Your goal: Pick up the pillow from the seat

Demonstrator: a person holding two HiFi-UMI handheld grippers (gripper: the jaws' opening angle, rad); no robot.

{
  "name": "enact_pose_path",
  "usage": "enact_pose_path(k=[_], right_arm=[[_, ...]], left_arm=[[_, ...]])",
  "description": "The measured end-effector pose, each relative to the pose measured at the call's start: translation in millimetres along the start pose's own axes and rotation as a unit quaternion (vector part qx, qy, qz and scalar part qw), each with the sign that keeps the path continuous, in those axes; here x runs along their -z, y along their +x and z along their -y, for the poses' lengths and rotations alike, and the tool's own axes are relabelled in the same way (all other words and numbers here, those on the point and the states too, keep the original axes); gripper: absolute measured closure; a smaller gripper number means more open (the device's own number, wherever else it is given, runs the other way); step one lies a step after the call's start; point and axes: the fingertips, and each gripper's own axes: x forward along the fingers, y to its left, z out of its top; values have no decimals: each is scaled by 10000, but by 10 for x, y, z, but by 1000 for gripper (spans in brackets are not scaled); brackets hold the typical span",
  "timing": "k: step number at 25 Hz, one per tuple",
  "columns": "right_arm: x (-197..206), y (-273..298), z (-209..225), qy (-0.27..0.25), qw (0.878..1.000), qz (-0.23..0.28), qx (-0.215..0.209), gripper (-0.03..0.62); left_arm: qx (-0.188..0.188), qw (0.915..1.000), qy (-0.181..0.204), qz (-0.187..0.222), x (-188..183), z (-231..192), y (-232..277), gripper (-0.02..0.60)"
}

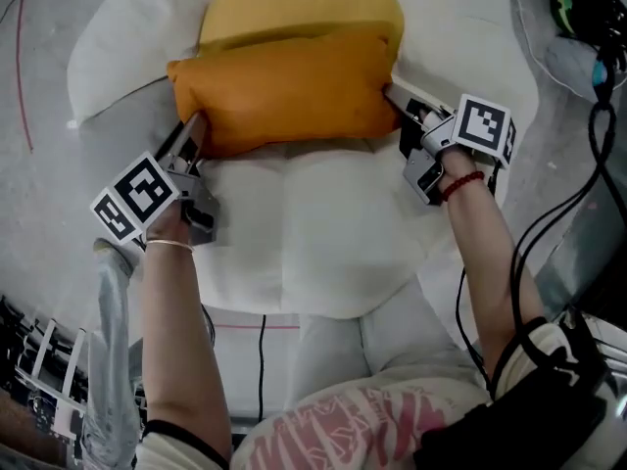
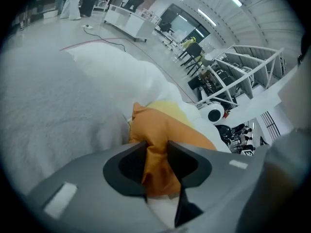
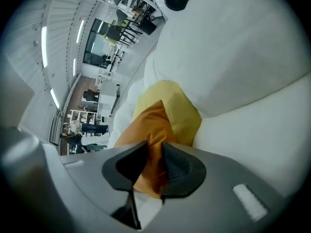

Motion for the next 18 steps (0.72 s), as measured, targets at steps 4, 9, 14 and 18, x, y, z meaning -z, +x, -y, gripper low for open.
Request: enact_pose_path(k=[4, 9, 14, 18], right_arm=[[110, -219, -62, 106, 9999, -98, 29, 490], [192, -458, -85, 570, 9981, -45, 246, 494], [209, -822, -409, 512, 9986, 77, 98, 494], [288, -1147, -787, 311, 9995, 75, -51, 494]], left_arm=[[-403, 9972, 612, -177, 126, 144, -155, 433], [-383, 9969, 629, -260, 54, 349, -267, 440], [-194, 9974, 663, -206, 12, 651, -678, 448], [-68, 9974, 717, 16, -27, 873, -1137, 451]])
